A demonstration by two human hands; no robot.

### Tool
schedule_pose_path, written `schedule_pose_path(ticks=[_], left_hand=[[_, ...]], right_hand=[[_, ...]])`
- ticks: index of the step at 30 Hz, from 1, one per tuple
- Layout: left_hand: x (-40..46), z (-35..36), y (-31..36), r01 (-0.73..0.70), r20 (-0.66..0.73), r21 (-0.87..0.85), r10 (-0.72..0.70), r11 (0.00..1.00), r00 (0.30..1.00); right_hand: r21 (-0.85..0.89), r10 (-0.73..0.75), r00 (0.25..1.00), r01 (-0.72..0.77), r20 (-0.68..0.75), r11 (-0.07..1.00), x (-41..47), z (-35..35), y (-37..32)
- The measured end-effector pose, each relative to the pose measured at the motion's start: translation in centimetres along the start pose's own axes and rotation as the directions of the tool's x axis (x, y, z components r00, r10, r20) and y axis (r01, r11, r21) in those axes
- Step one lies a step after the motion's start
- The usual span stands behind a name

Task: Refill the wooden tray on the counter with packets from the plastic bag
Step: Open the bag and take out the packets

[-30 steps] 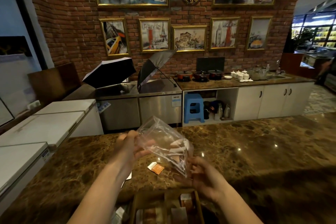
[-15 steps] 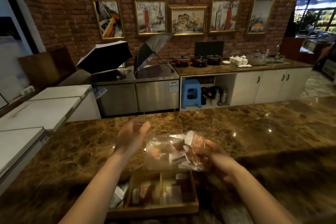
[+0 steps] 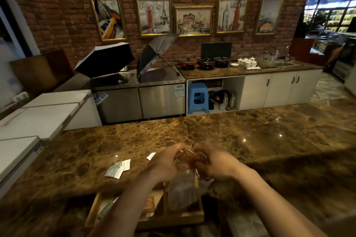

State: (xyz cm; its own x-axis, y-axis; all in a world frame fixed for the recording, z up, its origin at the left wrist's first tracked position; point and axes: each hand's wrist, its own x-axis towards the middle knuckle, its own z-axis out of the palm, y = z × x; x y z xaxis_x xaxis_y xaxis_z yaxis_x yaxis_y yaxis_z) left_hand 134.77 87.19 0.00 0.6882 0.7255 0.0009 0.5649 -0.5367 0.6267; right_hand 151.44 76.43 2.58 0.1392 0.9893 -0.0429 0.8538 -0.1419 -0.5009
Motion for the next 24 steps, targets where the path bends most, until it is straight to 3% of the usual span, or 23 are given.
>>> schedule_pose_path(ticks=[6,12,24], left_hand=[[-0.6,-2.0,0.3,-0.041,-0.067,-0.167,0.03,0.985,0.997],[-1.2,-3.4,0.4,-0.113,-0.16,-0.242,0.075,0.964,0.984],[-2.6,-6.0,-2.4,-0.184,-0.246,-0.24,0.124,0.953,0.961]], right_hand=[[-0.128,-0.044,0.997,0.036,-0.061,0.991,0.4,-1.9,-1.6],[-0.243,-0.184,0.969,0.14,-0.167,0.96,0.3,-3.0,-4.0],[0.02,-0.178,0.964,0.186,-0.196,0.982,1.8,-1.5,-5.9]])
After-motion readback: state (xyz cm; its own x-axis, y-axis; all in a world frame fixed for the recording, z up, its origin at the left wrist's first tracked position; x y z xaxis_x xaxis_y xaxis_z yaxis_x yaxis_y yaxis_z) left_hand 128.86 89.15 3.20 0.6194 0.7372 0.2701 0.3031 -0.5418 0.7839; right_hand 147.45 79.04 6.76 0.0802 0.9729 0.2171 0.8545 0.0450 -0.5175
